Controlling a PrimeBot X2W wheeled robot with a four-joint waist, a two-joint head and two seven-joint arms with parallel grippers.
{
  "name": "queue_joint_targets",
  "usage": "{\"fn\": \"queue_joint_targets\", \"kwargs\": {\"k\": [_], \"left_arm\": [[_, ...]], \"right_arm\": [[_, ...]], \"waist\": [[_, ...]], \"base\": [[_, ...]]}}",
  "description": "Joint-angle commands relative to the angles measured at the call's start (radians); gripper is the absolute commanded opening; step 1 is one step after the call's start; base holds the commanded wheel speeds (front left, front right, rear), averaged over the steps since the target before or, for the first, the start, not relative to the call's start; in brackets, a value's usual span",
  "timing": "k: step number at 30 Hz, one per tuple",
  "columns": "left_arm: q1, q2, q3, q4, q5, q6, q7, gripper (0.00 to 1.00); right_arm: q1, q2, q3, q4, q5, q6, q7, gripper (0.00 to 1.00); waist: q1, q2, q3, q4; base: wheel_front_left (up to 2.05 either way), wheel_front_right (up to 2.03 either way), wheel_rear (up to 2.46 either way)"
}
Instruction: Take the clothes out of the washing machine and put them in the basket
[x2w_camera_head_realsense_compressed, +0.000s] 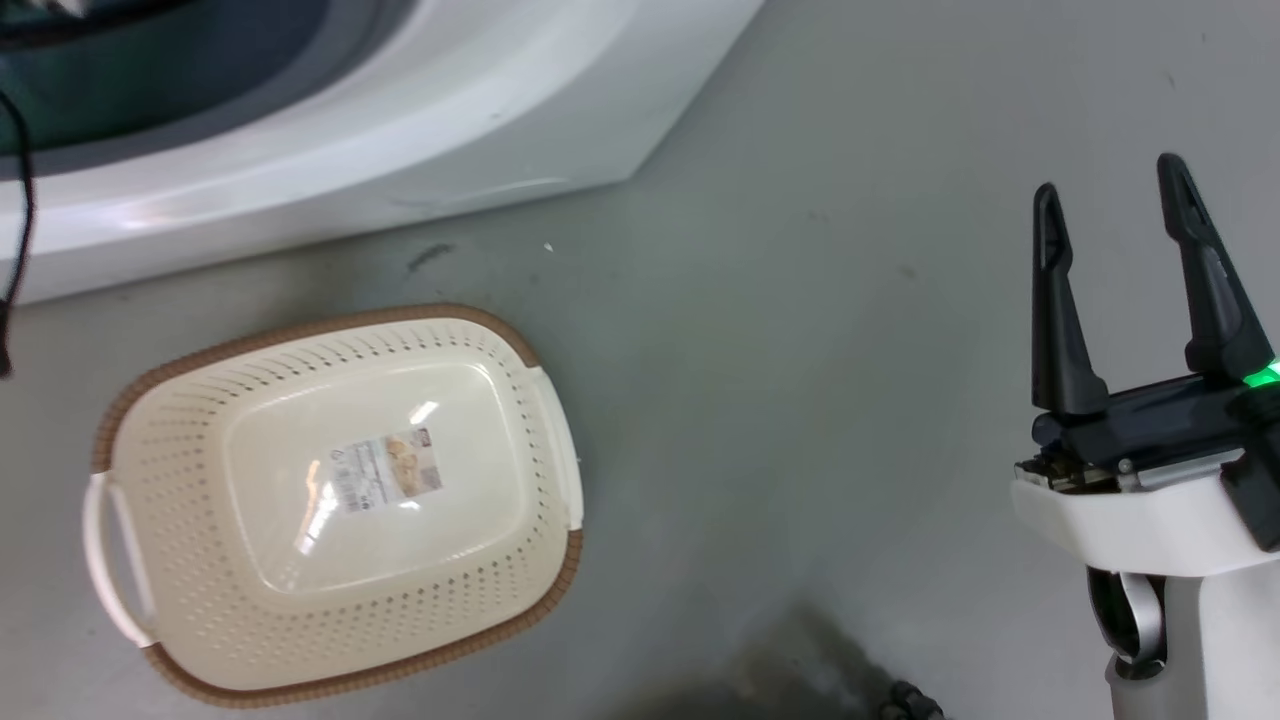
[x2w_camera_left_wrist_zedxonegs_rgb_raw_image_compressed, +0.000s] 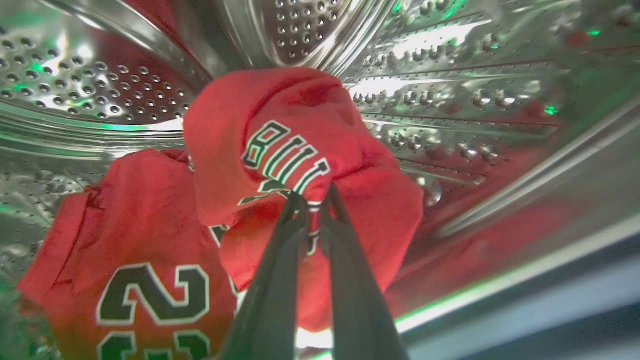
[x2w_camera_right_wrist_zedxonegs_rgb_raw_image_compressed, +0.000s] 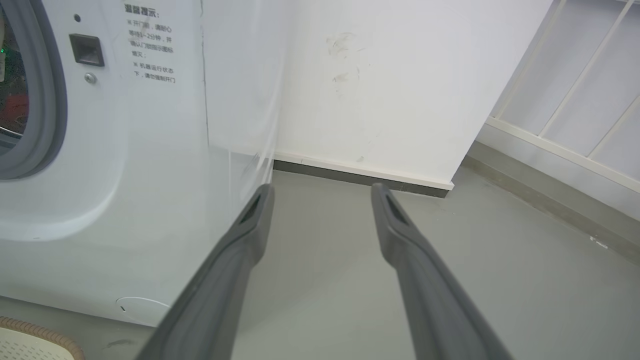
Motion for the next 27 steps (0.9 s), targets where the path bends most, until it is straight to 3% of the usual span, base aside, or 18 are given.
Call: {"fn": "queue_joint_targets", "kwargs": {"k": [1,6,15,27], "left_arm": [[0.042,-0.009,-0.01,-0.015,0.002,0.002,-0.043,0.0],[0.204,-0.03,-0.049,-0.057,0.008,0.012,-0.163,0.0],[0.441,-0.081,-0.011,-0.163,-0.046,0.096,-0.342,0.0],[0.722,-0.033,0.063,-0.524,-0.012,0.22,-0.384,0.0]], "right_arm": [[0.013,0.001,-0.005,0.006,-0.009,-0.001,-0.002,1.0],[0.049,0.001,-0.012,0.022,-0.034,-0.001,-0.002,1.0],[0.11,0.001,-0.005,0.055,-0.064,-0.002,-0.002,1.0],[0.181,0.001,-0.017,0.087,-0.071,-0.001,-0.002,1.0]], "waist": [[0.0001,0.0,-0.09,0.066],[0.0001,0.0,-0.193,0.104],[0.0001,0.0,-0.366,0.171],[0.0001,0.0,-0.511,0.223]], "base": [[0.0,0.0,0.0],[0.0,0.0,0.0],[0.0,0.0,0.0],[0.0,0.0,0.0]]}}
